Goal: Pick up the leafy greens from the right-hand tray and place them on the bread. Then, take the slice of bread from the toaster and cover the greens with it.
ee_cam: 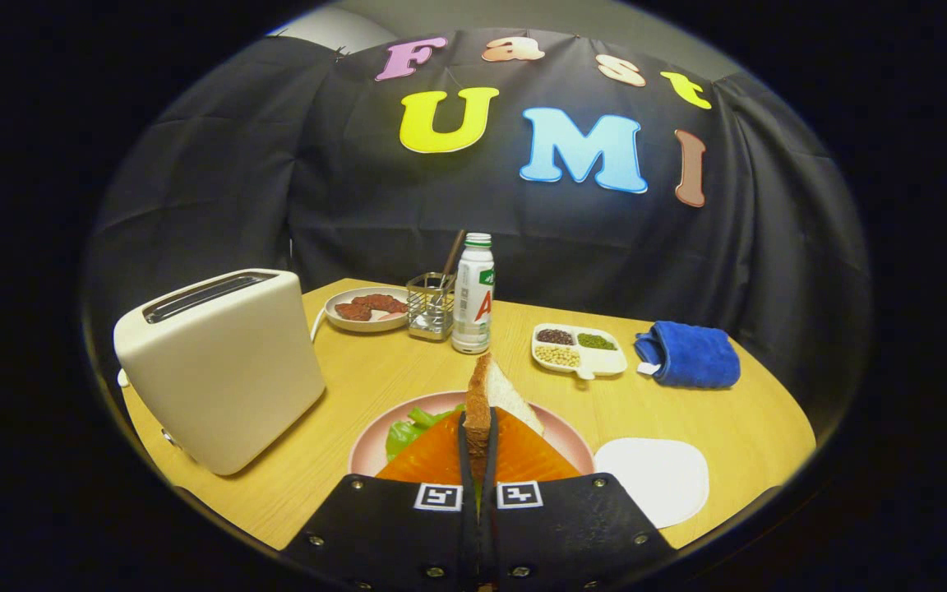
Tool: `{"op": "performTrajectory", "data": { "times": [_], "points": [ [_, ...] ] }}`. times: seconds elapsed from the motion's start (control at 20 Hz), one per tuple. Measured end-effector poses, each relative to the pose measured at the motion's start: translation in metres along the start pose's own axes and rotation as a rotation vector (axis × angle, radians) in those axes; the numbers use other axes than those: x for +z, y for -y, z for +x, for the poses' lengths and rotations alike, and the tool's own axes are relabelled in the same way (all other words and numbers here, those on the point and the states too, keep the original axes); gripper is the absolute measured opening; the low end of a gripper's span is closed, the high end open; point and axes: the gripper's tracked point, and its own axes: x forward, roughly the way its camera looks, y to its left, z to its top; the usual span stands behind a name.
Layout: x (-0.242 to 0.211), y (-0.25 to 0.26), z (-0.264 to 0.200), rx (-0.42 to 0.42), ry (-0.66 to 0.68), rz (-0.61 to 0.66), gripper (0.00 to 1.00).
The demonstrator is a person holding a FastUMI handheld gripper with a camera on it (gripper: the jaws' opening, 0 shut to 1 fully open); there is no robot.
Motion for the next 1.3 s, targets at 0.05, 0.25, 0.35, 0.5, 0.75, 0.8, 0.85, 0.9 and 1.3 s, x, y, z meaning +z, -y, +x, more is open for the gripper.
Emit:
{"op": "performTrajectory", "data": {
  "times": [0.05, 0.25, 0.35, 0.5, 0.75, 0.8, 0.85, 0.9, 1.3],
  "points": [
    [-0.007, -0.005, 0.002, 0.028, -0.022, 0.017, 0.01],
    [-0.024, -0.019, 0.006, 0.076, -0.065, 0.039, 0.01],
    [-0.031, -0.024, 0.009, 0.083, -0.079, 0.035, 0.01],
    [-0.035, -0.027, 0.011, 0.08, -0.075, 0.05, 0.01],
    [-0.036, -0.03, 0.01, 0.079, -0.054, 0.036, 0.02],
    [-0.038, -0.03, 0.01, 0.078, -0.057, 0.032, 0.03],
    [-0.038, -0.03, 0.01, 0.076, -0.053, 0.029, 0.08],
    [-0.037, -0.033, 0.009, 0.089, -0.051, 0.034, 0.08],
    [-0.04, -0.04, 0.009, 0.188, -0.078, 0.203, 0.3]
  ]
}}
